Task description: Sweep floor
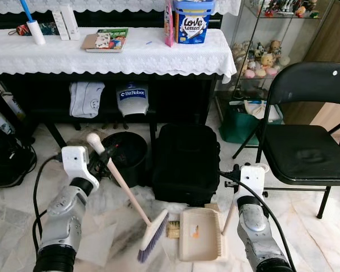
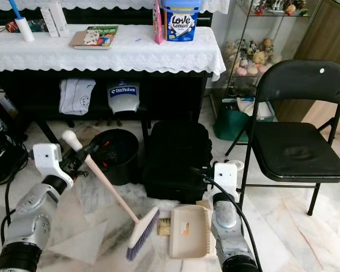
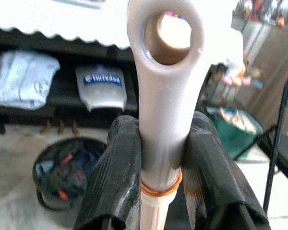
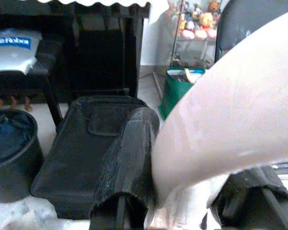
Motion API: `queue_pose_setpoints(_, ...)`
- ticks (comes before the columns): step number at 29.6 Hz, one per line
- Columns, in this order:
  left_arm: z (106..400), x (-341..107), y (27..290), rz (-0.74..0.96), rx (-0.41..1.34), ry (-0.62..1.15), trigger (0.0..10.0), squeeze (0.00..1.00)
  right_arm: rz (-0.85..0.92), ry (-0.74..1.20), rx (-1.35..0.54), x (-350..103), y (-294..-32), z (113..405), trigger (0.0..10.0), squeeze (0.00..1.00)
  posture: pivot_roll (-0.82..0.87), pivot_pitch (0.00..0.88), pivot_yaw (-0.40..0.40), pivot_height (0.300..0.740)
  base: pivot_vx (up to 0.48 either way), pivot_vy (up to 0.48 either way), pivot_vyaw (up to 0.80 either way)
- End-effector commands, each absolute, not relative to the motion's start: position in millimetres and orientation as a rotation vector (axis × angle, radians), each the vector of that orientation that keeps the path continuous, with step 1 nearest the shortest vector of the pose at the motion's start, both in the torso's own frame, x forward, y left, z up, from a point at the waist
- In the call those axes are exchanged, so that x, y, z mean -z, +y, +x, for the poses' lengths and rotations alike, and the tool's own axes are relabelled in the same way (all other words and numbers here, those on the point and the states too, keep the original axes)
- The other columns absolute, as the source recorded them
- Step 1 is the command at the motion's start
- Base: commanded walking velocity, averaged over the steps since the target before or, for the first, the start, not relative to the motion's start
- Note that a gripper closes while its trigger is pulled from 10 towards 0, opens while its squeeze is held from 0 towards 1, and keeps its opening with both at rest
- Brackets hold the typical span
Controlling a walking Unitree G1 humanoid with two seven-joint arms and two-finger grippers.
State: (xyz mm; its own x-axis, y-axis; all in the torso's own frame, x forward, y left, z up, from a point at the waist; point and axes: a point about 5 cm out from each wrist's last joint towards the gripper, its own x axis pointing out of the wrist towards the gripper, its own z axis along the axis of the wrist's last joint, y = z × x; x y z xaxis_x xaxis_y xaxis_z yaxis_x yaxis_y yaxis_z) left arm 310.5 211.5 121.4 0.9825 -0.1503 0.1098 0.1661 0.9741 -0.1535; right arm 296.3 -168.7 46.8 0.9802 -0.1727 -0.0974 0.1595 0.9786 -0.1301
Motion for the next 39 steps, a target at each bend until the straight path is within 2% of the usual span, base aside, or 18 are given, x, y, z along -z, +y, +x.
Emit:
queue_pose_setpoints(1, 312.9, -138.1, 215.6, -0.184, 0.129, -0.169, 10.0, 0.00, -0.109, 0.012, 0.162, -65.2, -166.5, 303.6, 10.0, 0.00, 0.01, 0.003, 0.004, 0.740, 0.000, 0.000, 0.00)
queue_pose_setpoints(7, 305.5, -119.8, 211.5, -0.177, 0.023, -0.137, 10.0, 0.00, -0.106, 0.006, 0.162, -69.0, -165.6, 307.6, 10.0, 0.00, 0.00, 0.012, -0.001, 0.740, 0.000, 0.000, 0.00)
queue_pose_setpoints(19, 300.9, -111.1, 210.6, -0.139, -0.075, -0.142, 10.0, 0.00, -0.086, -0.026, 0.180, -70.5, -166.3, 305.7, 10.0, 0.00, 0.00, 0.030, -0.005, 0.740, 0.000, 0.000, 0.00)
queue_pose_setpoints(32, 304.3, -109.6, 209.4, -0.087, -0.099, -0.134, 10.0, 0.00, -0.092, -0.042, 0.192, -74.7, -169.1, 307.0, 10.0, 0.00, 0.00, 0.044, -0.007, 0.740, 0.000, 0.000, 0.00)
queue_pose_setpoints(39, 305.6, -109.7, 207.7, -0.086, -0.097, -0.137, 10.0, 0.00, -0.089, -0.059, 0.197, -78.8, -169.8, 307.9, 10.0, 0.00, 0.00, 0.048, -0.009, 0.740, 0.000, -0.432, 0.00)
